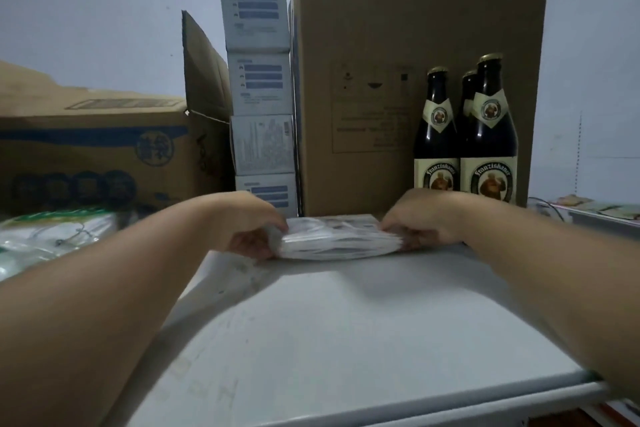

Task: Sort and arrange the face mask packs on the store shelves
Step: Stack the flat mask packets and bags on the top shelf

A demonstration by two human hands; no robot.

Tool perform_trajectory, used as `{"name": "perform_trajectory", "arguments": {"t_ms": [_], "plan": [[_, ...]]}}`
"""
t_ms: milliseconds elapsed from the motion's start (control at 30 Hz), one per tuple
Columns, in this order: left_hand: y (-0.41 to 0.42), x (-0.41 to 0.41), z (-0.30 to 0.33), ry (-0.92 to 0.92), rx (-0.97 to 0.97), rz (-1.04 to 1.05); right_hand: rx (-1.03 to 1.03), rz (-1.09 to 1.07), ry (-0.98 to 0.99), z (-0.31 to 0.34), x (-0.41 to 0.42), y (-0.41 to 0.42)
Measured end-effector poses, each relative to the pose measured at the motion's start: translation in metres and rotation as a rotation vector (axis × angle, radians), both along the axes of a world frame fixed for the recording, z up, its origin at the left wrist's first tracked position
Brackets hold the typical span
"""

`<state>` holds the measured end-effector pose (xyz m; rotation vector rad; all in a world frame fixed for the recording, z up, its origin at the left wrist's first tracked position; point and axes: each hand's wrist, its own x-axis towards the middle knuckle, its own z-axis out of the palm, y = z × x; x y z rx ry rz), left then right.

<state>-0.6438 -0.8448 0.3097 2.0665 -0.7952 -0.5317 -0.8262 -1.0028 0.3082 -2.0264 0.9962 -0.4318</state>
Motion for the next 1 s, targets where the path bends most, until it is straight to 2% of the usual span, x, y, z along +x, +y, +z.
{"name": "perform_trajectory", "arguments": {"t_ms": [67, 133, 267, 333, 467, 567, 700, 1000], "plan": [[0.003, -0.001, 0.000, -0.122, 0.014, -0.006, -0.244, -0.007, 0.149, -0.001, 0.002, 0.001], [0.009, -0.006, 0.002, -0.261, 0.126, -0.088, -0.525, 0.023, 0.311, 0.000, 0.002, 0.000], [0.010, -0.018, 0.000, -0.735, 0.439, -0.223, -0.659, 0.311, 0.498, -0.001, -0.009, 0.001], [0.005, -0.018, -0.004, -0.897, 0.500, -0.231, -0.694, 0.418, 0.556, -0.004, -0.012, 0.001], [0.002, -0.017, -0.004, -0.981, 0.546, -0.273, -0.768, 0.384, 0.612, -0.003, -0.008, 0.005], [-0.001, -0.019, -0.003, -1.058, 0.512, -0.337, -0.831, 0.412, 0.574, -0.004, -0.002, 0.007], [-0.009, -0.015, -0.011, -1.027, 0.487, -0.447, -0.863, 0.485, 0.552, -0.009, 0.005, 0.004], [-0.009, -0.014, -0.014, -1.114, 0.534, -0.438, -0.857, 0.392, 0.674, -0.011, 0.002, -0.001]]}}
